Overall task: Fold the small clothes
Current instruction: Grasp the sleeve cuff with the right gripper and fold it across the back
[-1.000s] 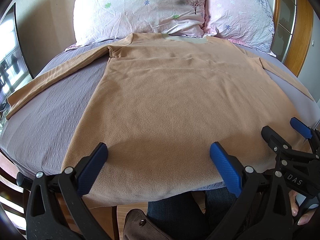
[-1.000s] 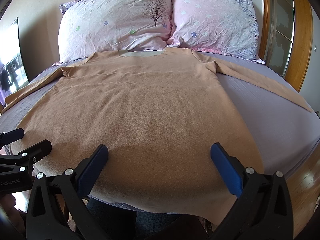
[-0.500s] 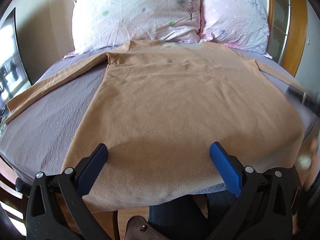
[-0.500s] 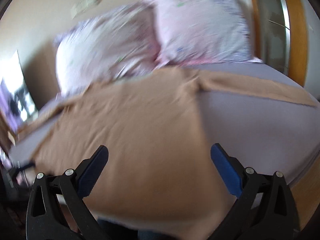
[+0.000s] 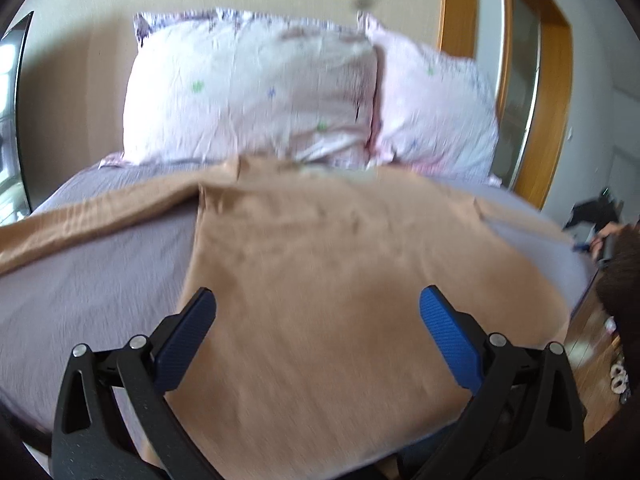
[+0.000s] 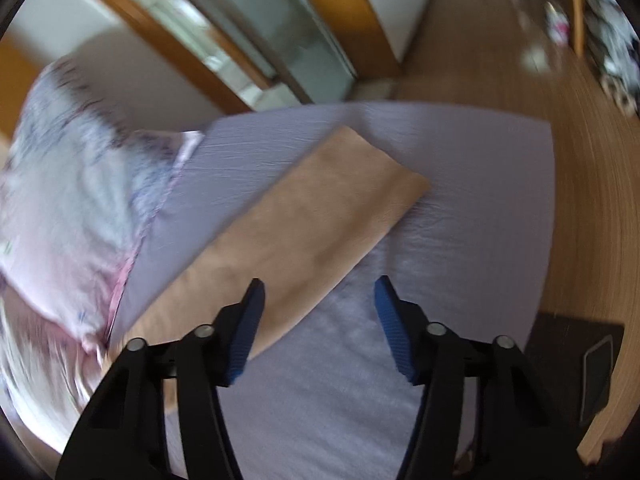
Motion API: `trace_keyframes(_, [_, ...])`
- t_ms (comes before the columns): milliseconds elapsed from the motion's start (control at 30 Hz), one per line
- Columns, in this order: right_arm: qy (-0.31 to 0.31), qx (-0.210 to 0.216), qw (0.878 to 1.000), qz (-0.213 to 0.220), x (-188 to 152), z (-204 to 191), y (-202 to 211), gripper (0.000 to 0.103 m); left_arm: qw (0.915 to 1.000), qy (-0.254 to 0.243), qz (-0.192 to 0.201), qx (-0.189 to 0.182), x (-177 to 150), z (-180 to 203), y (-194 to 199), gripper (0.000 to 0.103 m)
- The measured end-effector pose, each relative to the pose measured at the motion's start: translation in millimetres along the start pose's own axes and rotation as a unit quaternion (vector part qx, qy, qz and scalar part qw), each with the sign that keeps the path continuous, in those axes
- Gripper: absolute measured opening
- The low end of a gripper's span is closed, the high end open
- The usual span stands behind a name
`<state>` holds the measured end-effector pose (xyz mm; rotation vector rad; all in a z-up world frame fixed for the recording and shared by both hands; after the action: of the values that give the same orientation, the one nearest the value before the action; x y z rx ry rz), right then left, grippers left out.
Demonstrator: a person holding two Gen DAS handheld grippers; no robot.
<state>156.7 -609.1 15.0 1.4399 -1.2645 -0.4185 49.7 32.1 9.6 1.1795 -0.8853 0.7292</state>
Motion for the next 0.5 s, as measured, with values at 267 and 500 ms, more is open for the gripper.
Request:
trace_keyframes(267, [0.006, -0.017, 0.999, 0.029, 17, -8, -23, 0.006, 0.9933, 0.102, 0.048, -0.022, 23, -70, 11, 0.101])
trace_keyframes(500, [0.246, 0.165, 0.95, 0.102, -61, -203, 67, 0.005, 0.9811, 0.177, 0.074, 0.027, 31, -134, 25, 0.101])
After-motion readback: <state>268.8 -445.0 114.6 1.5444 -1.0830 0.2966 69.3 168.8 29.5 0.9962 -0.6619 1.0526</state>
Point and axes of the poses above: each gripper's, at about its wrist camera, not at the fingertips, and y roughly against the way its jaws point, z to its right, x to its top, the point moved 4 cm from there along -y, roughly the way its jaws point, and after that the axes turned 1 degree about z, right-handed, at the moved point
